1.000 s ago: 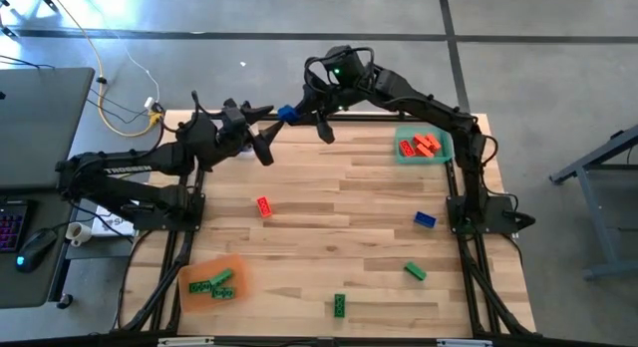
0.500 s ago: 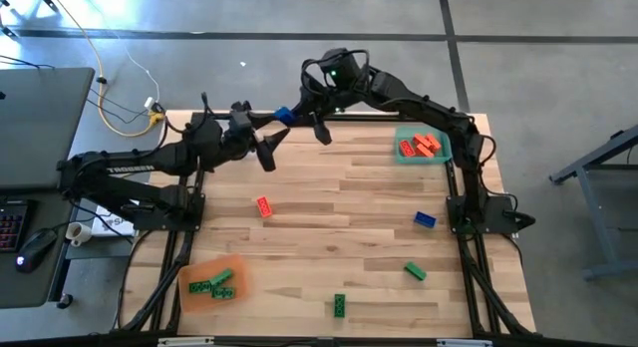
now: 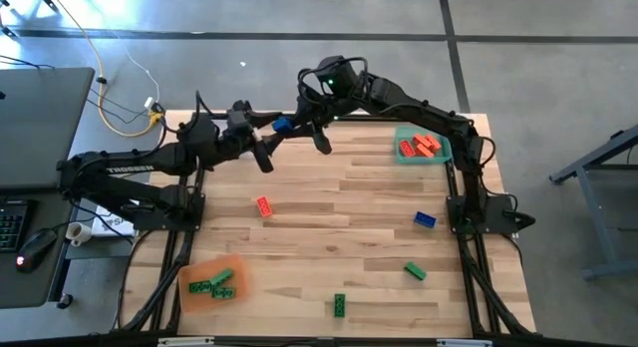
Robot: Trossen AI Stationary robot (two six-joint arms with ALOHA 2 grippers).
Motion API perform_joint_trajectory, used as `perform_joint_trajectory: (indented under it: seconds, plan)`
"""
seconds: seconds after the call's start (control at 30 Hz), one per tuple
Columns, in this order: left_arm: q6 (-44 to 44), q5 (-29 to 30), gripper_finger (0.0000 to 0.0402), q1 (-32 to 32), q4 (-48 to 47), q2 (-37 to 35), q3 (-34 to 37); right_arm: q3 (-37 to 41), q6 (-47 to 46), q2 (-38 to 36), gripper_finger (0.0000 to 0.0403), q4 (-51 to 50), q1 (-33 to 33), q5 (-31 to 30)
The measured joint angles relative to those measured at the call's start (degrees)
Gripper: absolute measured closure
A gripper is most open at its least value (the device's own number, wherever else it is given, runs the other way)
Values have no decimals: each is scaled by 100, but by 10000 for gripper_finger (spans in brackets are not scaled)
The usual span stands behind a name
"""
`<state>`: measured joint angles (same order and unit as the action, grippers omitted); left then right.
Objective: Sort & place blocks by color
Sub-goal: Put the left blue game piece into the transparent bin
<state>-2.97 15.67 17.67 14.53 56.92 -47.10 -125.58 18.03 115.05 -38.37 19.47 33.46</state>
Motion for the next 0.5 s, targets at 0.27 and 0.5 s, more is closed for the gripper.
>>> perform_joint_trajectory:
  seconds: [0.27, 0.5]
  plan:
    - [14, -172, 272, 0, 48, 1, -1, 9, -127, 14, 337, 4, -29, -71]
    - [277, -454, 338, 2, 2, -8, -1, 9, -129, 3, 315, -84, -33, -70]
